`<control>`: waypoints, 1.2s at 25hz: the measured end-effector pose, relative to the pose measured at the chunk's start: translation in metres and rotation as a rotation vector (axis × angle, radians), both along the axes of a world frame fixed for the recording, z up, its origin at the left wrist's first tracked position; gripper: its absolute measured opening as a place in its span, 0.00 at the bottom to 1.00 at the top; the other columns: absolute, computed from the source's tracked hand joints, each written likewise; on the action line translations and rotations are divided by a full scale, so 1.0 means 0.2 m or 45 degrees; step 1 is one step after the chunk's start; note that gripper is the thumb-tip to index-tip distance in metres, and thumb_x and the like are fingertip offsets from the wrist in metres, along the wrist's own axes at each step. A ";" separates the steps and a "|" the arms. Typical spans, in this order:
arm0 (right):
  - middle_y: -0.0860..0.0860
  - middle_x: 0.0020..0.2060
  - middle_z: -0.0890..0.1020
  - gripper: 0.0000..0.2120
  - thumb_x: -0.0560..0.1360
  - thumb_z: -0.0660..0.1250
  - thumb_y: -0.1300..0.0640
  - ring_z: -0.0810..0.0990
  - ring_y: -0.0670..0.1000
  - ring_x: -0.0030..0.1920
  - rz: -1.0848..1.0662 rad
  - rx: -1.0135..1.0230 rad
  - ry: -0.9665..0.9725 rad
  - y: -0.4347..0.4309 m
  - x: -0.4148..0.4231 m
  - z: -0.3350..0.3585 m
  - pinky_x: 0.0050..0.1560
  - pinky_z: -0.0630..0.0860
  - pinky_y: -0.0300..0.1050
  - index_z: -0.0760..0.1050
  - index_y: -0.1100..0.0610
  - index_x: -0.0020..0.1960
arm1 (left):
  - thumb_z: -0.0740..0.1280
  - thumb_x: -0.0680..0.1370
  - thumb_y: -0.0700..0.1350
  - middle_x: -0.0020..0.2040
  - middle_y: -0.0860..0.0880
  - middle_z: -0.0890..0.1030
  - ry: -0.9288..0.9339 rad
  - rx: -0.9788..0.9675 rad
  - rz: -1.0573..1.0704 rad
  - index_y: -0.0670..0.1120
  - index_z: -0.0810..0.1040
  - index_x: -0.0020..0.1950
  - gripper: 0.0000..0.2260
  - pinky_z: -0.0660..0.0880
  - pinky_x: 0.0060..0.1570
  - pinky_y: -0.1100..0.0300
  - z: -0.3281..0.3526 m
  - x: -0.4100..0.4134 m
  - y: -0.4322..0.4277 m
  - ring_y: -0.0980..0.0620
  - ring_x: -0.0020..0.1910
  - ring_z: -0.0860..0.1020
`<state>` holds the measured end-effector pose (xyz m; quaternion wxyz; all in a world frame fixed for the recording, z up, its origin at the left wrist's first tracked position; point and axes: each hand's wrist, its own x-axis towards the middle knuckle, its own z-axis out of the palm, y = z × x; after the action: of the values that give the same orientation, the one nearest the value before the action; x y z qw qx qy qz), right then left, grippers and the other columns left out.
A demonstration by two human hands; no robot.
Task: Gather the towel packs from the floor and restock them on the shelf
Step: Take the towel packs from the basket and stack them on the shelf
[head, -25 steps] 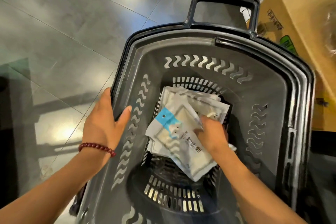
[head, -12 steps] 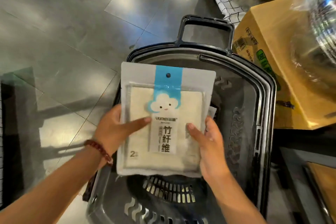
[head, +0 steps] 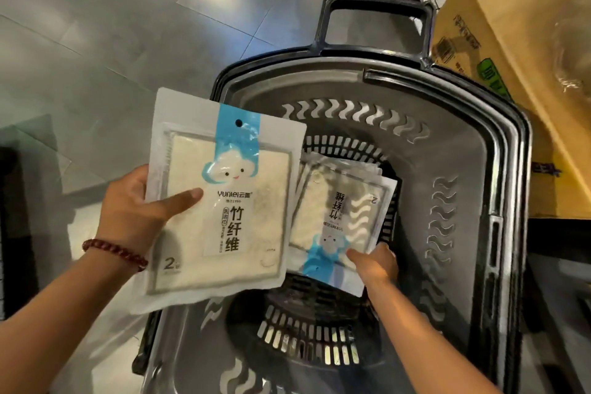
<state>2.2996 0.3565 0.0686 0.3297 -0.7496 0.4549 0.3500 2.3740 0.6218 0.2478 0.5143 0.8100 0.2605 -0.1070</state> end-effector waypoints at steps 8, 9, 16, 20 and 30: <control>0.61 0.54 0.78 0.13 0.73 0.66 0.64 0.77 0.61 0.52 -0.036 -0.170 -0.278 0.06 0.00 -0.06 0.50 0.76 0.52 0.70 0.61 0.57 | 0.72 0.67 0.33 0.33 0.61 0.83 -0.077 -0.105 0.090 0.50 0.77 0.42 0.13 0.75 0.27 0.69 -0.06 -0.01 0.02 0.62 0.31 0.81; 0.61 0.51 0.78 0.11 0.73 0.61 0.67 0.77 0.60 0.48 0.022 -0.147 -0.344 0.06 -0.01 -0.04 0.45 0.75 0.49 0.70 0.61 0.56 | 0.72 0.67 0.33 0.33 0.61 0.83 -0.077 -0.120 0.099 0.50 0.76 0.42 0.13 0.75 0.27 0.69 -0.05 -0.01 0.02 0.62 0.31 0.81; 0.54 0.46 0.81 0.19 0.69 0.64 0.67 0.78 0.58 0.51 1.252 -0.383 -0.474 0.03 0.06 0.17 0.46 0.69 0.47 0.76 0.53 0.57 | 0.71 0.67 0.34 0.34 0.59 0.83 -0.027 -0.206 0.111 0.50 0.76 0.43 0.13 0.76 0.27 0.67 -0.03 -0.01 0.01 0.60 0.32 0.82; 0.52 0.30 0.78 0.09 0.55 0.78 0.60 0.77 0.55 0.37 1.586 -0.611 -1.105 0.17 0.16 0.10 0.47 0.65 0.47 0.81 0.55 0.33 | 0.71 0.67 0.34 0.35 0.59 0.84 -0.045 -0.233 0.124 0.50 0.76 0.44 0.13 0.76 0.27 0.67 -0.05 -0.01 0.01 0.60 0.33 0.82; 0.65 0.65 0.66 0.36 0.68 0.74 0.53 0.65 0.64 0.64 0.049 -0.253 -0.166 0.17 -0.14 -0.02 0.58 0.72 0.56 0.60 0.63 0.68 | 0.71 0.67 0.33 0.34 0.58 0.84 -0.088 -0.238 0.147 0.49 0.77 0.43 0.12 0.77 0.28 0.67 -0.05 -0.02 0.01 0.59 0.32 0.82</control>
<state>2.2718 0.3909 0.0642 0.2758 -0.8084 0.4503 0.2601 2.3706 0.6236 0.2377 0.6017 0.7455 0.2775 -0.0730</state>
